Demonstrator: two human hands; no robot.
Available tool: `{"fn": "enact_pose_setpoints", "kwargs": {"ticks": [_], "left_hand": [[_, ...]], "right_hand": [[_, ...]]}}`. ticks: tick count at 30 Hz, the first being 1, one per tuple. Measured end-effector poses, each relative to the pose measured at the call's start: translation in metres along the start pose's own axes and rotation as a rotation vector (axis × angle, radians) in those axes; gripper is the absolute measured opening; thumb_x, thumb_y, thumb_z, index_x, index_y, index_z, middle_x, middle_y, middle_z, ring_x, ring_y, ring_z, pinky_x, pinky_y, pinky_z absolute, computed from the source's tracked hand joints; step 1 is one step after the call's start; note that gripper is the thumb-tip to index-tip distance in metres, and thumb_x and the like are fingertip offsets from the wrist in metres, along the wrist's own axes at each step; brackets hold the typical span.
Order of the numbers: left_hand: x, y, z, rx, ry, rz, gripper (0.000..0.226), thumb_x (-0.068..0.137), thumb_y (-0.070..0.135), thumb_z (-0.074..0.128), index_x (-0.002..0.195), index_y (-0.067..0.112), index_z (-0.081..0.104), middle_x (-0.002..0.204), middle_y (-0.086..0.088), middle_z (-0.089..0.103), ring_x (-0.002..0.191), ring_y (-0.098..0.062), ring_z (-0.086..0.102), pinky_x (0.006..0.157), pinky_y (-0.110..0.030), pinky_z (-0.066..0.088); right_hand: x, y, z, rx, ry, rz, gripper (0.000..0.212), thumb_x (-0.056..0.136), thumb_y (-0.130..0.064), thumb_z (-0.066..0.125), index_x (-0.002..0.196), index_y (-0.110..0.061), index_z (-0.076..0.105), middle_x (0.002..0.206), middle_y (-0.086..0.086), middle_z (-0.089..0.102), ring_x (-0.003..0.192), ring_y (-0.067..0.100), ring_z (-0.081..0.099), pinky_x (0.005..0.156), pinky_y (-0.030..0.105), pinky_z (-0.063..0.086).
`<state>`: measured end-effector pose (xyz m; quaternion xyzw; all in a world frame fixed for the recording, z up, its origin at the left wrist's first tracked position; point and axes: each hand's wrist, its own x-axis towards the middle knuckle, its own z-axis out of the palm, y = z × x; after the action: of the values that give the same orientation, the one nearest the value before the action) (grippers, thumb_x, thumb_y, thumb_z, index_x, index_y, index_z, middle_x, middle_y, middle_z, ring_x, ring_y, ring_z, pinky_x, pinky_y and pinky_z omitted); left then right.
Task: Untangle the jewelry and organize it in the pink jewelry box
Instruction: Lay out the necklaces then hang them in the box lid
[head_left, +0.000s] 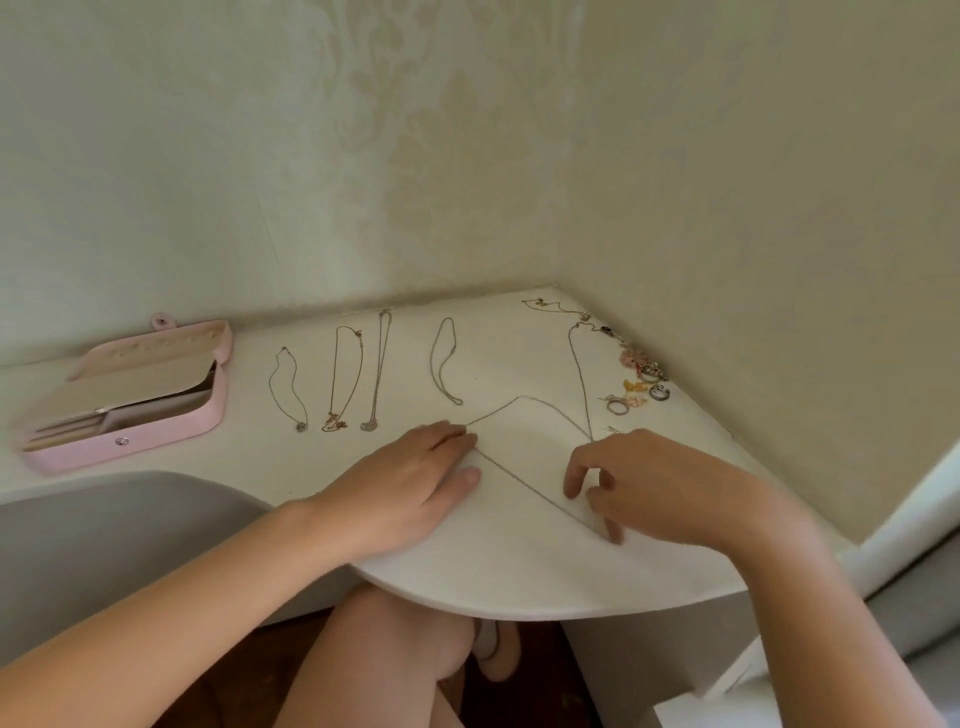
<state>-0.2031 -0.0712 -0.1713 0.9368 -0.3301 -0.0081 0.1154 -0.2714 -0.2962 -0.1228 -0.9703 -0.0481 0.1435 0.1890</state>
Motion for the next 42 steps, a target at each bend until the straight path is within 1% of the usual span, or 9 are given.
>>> {"fn": "enact_pose_setpoints", "kwargs": {"ticks": [7, 9, 13, 16, 19, 22, 25, 30, 42], "left_hand": [[0.042, -0.003, -0.012, 0.025, -0.029, 0.019, 0.039, 0.101, 0.039, 0.030, 0.118, 0.016, 0.056, 0.118, 0.000, 0.053, 0.115, -0.018, 0.045, 0.097, -0.033, 0.037], [0.044, -0.001, -0.012, 0.039, 0.014, -0.007, 0.032, 0.099, 0.040, 0.036, 0.106, 0.017, 0.057, 0.105, 0.002, 0.054, 0.103, -0.015, 0.049, 0.086, -0.030, 0.041], [0.039, 0.009, -0.006, 0.143, 0.127, -0.029, 0.025, 0.095, 0.041, 0.045, 0.091, 0.018, 0.055, 0.096, 0.004, 0.051, 0.092, -0.015, 0.050, 0.068, -0.026, 0.033], [0.033, 0.017, 0.002, 0.130, 0.176, -0.089, 0.036, 0.093, 0.049, 0.045, 0.109, 0.019, 0.054, 0.110, 0.004, 0.054, 0.103, -0.015, 0.050, 0.073, -0.024, 0.034], [0.025, 0.022, 0.013, 0.086, 0.113, -0.164, 0.062, 0.091, 0.061, 0.037, 0.135, 0.017, 0.040, 0.135, 0.001, 0.046, 0.125, -0.018, 0.042, 0.096, -0.026, 0.035], [0.017, 0.026, 0.016, 0.082, 0.061, -0.240, 0.077, 0.090, 0.065, 0.027, 0.148, 0.014, 0.020, 0.156, -0.008, 0.019, 0.145, -0.024, 0.011, 0.116, -0.031, 0.010], [0.010, 0.035, 0.014, 0.033, 0.029, -0.105, 0.081, 0.087, 0.068, 0.020, 0.152, 0.022, 0.001, 0.159, 0.001, -0.012, 0.144, -0.014, -0.019, 0.118, -0.029, -0.010], [-0.009, 0.058, 0.019, 0.062, -0.293, 0.331, 0.072, 0.086, 0.071, 0.015, 0.144, 0.046, -0.018, 0.151, 0.019, -0.030, 0.135, 0.000, -0.036, 0.115, -0.031, -0.020], [-0.024, 0.038, 0.011, 0.107, -0.397, 0.400, 0.064, 0.083, 0.073, 0.022, 0.134, 0.065, -0.015, 0.149, 0.020, -0.035, 0.132, -0.004, -0.041, 0.114, -0.040, -0.022]], "right_hand": [[-0.014, -0.001, -0.017, 0.048, -0.269, -0.136, 0.018, 0.091, -0.031, 0.051, 0.093, -0.028, 0.069, 0.067, -0.006, 0.071, 0.058, 0.003, 0.056, 0.072, 0.026, 0.047], [-0.009, 0.007, -0.027, 0.070, -0.173, -0.137, 0.016, 0.090, -0.030, 0.054, 0.094, -0.027, 0.070, 0.069, -0.007, 0.071, 0.058, 0.002, 0.057, 0.073, 0.026, 0.048], [0.031, 0.029, -0.046, 0.235, 0.300, -0.079, 0.014, 0.085, -0.013, 0.063, 0.084, -0.025, 0.070, 0.070, -0.008, 0.068, 0.066, 0.008, 0.061, 0.060, 0.014, 0.046], [0.074, 0.039, -0.052, 0.150, 0.290, -0.051, 0.017, 0.078, -0.019, 0.075, 0.092, -0.023, 0.068, 0.088, -0.007, 0.061, 0.075, 0.010, 0.058, 0.056, 0.013, 0.045], [0.106, 0.051, -0.053, -0.018, 0.154, 0.006, 0.045, 0.070, -0.033, 0.080, 0.111, -0.030, 0.061, 0.109, -0.008, 0.050, 0.099, 0.012, 0.052, 0.071, 0.025, 0.047], [0.119, 0.062, -0.057, -0.041, 0.092, 0.037, 0.057, 0.068, -0.045, 0.079, 0.119, -0.036, 0.055, 0.118, -0.008, 0.047, 0.107, 0.016, 0.051, 0.090, 0.035, 0.047], [0.122, 0.070, -0.062, -0.058, 0.078, 0.033, 0.062, 0.068, -0.049, 0.078, 0.123, -0.037, 0.052, 0.121, -0.007, 0.046, 0.108, 0.015, 0.048, 0.090, 0.032, 0.043], [0.129, 0.082, -0.061, 0.006, 0.119, 0.039, 0.061, 0.068, -0.048, 0.079, 0.122, -0.035, 0.054, 0.119, -0.007, 0.046, 0.106, 0.016, 0.049, 0.086, 0.030, 0.043], [0.153, 0.092, -0.063, 0.090, 0.218, 0.087, 0.047, 0.073, -0.037, 0.078, 0.116, -0.025, 0.062, 0.111, -0.003, 0.055, 0.095, 0.015, 0.053, 0.078, 0.026, 0.037]]}}
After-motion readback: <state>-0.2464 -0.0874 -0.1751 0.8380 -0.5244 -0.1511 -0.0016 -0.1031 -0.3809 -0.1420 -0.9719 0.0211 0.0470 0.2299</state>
